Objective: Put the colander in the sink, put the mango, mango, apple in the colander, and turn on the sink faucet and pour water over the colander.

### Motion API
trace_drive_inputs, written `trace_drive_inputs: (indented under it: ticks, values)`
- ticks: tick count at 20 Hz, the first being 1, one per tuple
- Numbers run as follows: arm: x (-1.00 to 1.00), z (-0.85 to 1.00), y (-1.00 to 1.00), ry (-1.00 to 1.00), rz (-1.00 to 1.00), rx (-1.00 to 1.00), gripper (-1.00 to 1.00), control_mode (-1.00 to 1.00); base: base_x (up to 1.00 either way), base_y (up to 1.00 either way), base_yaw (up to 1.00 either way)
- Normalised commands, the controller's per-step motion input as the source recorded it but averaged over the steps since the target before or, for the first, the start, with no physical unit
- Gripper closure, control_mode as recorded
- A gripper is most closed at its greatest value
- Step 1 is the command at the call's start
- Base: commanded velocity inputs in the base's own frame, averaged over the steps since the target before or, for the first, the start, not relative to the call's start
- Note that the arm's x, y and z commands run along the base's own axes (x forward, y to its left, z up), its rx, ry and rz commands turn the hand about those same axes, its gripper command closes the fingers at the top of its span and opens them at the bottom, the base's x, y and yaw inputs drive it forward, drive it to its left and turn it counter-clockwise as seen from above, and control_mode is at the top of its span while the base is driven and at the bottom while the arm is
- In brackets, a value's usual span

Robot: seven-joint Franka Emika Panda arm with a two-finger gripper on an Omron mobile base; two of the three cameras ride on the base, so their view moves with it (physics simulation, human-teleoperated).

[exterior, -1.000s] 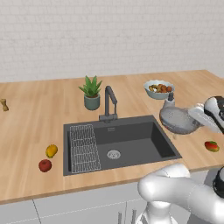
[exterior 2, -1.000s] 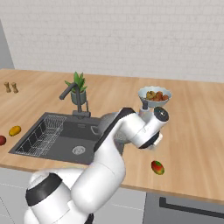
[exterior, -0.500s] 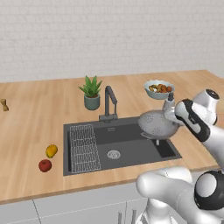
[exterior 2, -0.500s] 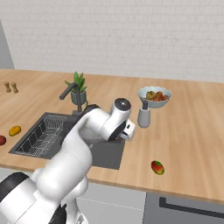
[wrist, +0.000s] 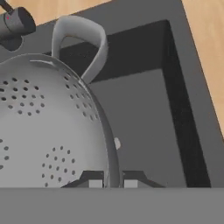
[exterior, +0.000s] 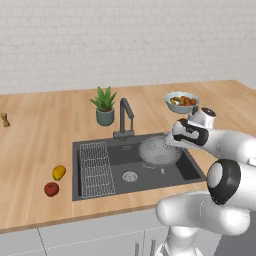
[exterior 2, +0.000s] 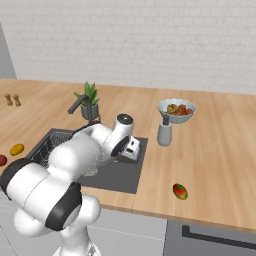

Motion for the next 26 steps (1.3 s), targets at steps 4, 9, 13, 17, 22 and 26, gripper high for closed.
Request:
trace_drive_inputs:
  ticks: [4,9,13,17,22,26]
  values:
    - [0.08,-0.14,0.35,0.31,0.23,0.03,1.0,-1.0,0.0,0.0,0.0]
    - [-0.19,-0.46,0.19,0.0,0.19,0.01,1.0,-1.0,0.0,0.0,0.0]
    - [-0.38,-0.49,0.18,-0.13,0.17,0.0,1.0,-1.0,0.0,0.0,0.0]
    - [-0.21,-0.41,0.34,-0.14,0.08,0.0,1.0,-1.0,0.0,0.0,0.0]
    - [0.11,-0.15,0.55,-0.05,-0.03,0.0,1.0,-1.0,0.0,0.0,0.0]
    - [0.29,-0.21,0.62,0.0,-0.14,0.05,1.0,-1.0,0.0,0.0,0.0]
